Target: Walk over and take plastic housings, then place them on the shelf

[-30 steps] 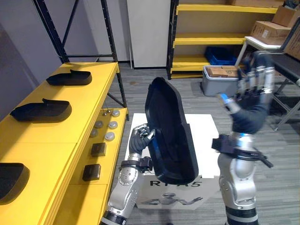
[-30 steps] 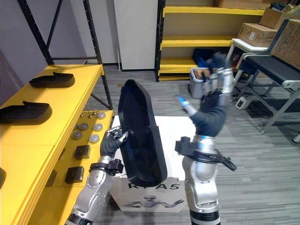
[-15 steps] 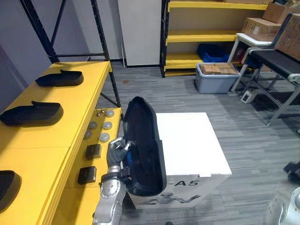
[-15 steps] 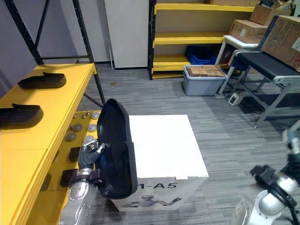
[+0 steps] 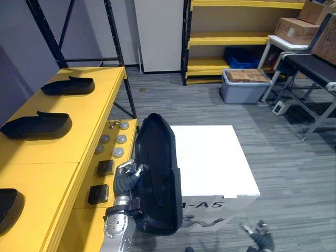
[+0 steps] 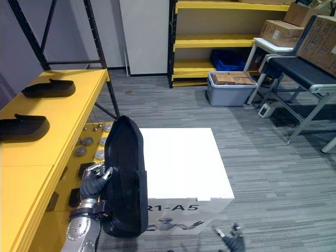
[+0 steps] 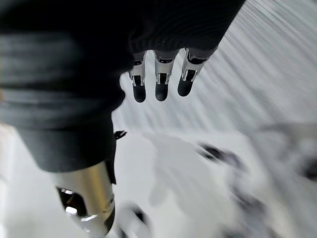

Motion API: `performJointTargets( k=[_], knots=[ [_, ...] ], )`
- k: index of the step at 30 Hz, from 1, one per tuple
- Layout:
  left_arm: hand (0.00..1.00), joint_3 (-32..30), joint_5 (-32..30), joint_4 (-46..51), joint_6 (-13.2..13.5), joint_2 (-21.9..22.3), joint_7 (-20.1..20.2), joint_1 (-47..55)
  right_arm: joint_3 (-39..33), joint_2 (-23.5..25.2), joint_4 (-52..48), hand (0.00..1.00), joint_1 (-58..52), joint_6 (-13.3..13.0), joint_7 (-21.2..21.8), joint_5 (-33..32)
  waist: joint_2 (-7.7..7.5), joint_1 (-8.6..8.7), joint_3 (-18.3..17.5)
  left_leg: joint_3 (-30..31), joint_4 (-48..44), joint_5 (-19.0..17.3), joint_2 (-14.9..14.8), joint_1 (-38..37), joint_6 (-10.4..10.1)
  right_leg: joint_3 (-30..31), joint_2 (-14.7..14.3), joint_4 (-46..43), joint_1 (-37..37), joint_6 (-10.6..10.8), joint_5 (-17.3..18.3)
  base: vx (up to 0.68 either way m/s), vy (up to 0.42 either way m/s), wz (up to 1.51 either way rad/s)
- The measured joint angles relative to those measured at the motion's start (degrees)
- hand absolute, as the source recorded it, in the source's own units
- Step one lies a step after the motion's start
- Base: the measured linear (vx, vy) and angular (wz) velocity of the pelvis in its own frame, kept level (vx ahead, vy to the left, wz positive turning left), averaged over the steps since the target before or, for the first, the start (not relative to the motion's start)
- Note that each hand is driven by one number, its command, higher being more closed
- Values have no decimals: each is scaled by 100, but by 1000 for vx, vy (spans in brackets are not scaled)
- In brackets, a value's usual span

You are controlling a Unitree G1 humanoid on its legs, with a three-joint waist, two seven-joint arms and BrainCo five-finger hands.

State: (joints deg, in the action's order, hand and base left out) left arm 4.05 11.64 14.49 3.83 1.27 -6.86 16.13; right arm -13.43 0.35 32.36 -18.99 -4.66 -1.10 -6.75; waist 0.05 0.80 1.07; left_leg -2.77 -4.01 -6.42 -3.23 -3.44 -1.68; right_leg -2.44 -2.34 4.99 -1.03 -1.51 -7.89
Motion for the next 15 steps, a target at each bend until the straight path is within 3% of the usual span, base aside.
performJointTargets(
  k=[7, 10, 13, 15],
  knots=[
    [100, 89, -8, -51, -1, 14, 13, 2, 763, -117, 905, 0, 378, 31, 274, 757, -47, -38, 69, 282, 196, 99, 48, -225, 17, -296, 89, 3, 260, 56, 83, 21, 31, 23],
    [100, 72, -11, -60, 0, 10, 6, 24, 1133, -252, 1069, 0, 512, 43, 333, 963, -90, -185, 83, 404, 206, 115, 74, -228, 25, -416, 127, -3, 309, 29, 108, 14, 35, 29],
    [100, 157, -34, -65, -2, 3, 9, -9, 1241, -284, 1133, 0, 652, 57, 358, 1100, -144, -300, 250, 959, 179, 288, 183, -74, 9, -952, 264, -77, 355, 49, 206, -11, -12, 92],
    [100, 211, -69, -36, -4, 31, 4, -20, 1245, -313, 1252, 0, 786, 65, 335, 1171, -213, -326, 425, 1356, 45, 488, 333, 276, -114, -1724, 523, -365, 300, 51, 430, -82, -3, 176]
  ],
)
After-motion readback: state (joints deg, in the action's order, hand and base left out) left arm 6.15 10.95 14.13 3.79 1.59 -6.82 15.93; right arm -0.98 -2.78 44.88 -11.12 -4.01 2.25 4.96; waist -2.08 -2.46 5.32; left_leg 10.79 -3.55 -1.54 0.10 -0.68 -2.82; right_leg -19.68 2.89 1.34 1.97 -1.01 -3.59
